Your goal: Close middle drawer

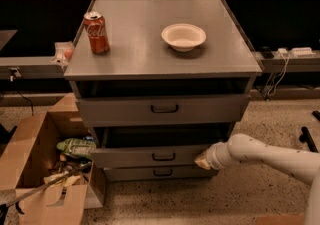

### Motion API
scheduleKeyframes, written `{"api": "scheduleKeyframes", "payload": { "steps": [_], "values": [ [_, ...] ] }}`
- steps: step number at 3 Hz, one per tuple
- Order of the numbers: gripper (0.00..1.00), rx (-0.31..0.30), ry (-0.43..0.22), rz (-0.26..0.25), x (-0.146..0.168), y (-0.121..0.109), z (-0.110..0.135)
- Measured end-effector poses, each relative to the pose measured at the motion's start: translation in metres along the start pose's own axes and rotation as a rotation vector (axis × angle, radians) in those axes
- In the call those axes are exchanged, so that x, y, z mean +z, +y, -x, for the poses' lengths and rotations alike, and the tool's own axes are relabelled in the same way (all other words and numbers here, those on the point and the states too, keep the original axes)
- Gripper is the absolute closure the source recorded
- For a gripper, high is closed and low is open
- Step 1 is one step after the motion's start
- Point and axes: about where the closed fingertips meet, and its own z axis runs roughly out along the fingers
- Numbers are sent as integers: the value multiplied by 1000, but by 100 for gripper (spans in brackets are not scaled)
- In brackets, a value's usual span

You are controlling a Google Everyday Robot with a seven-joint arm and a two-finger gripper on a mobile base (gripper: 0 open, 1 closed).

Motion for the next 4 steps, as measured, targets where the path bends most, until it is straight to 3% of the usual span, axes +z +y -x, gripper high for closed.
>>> {"api": "scheduleKeyframes", "payload": {
  "steps": [2,4],
  "values": [
    [100,-11,-28,-13,7,-19,19],
    [100,-22,-35,4,15,-16,25]
  ]
}}
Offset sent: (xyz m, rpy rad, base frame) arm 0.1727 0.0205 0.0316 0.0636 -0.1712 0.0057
